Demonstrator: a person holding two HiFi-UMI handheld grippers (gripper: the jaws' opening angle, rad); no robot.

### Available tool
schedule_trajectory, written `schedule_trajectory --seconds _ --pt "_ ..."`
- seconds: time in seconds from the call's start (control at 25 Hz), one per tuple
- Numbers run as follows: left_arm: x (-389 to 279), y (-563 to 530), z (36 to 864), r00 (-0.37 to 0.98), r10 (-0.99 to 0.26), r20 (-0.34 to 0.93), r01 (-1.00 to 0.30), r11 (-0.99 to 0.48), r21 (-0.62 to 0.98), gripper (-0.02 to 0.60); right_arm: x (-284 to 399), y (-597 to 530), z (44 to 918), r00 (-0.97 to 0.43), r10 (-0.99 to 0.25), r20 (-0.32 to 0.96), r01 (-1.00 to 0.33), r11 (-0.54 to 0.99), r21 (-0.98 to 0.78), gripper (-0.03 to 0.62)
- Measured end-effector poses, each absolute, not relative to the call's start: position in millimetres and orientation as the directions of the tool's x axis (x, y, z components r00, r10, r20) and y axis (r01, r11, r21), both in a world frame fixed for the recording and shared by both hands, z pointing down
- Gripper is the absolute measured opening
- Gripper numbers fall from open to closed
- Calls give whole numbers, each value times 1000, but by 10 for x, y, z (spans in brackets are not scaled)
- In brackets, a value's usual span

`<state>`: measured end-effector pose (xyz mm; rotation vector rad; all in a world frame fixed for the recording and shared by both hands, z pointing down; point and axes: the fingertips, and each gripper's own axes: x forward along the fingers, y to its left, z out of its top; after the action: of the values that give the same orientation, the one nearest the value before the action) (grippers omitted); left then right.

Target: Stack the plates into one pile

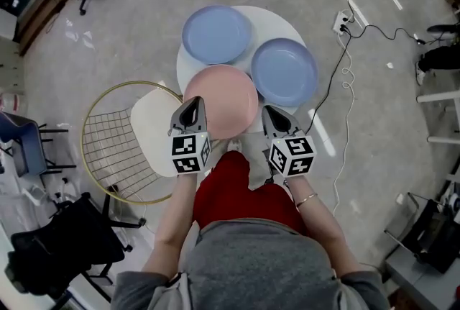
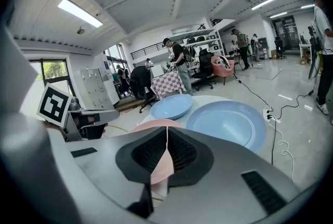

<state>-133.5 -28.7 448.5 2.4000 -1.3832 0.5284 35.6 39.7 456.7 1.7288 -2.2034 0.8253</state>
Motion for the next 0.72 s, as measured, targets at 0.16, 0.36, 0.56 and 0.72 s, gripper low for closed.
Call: schedule_trajectory --seconds 0.16,0.36,0.56,0.72 --pt "-1371 -547 4543 467 -748 472 -868 -490 82 15 340 126 4619 -267 -813 516 -950 134 -280 30" --pt "-1424 -753 4611 469 -741 481 -861 -505 62 15 352 -39 4713 -242 -804 543 -956 101 -277 29" --pt "-1479 -850 4703 459 -737 496 -867 -494 69 15 336 -77 4801 -233 -790 567 -957 83 -278 30" --pt "-1520 -829 4760 459 -732 503 -865 -497 66 15 329 -53 4842 -218 -789 574 -959 62 -278 29"
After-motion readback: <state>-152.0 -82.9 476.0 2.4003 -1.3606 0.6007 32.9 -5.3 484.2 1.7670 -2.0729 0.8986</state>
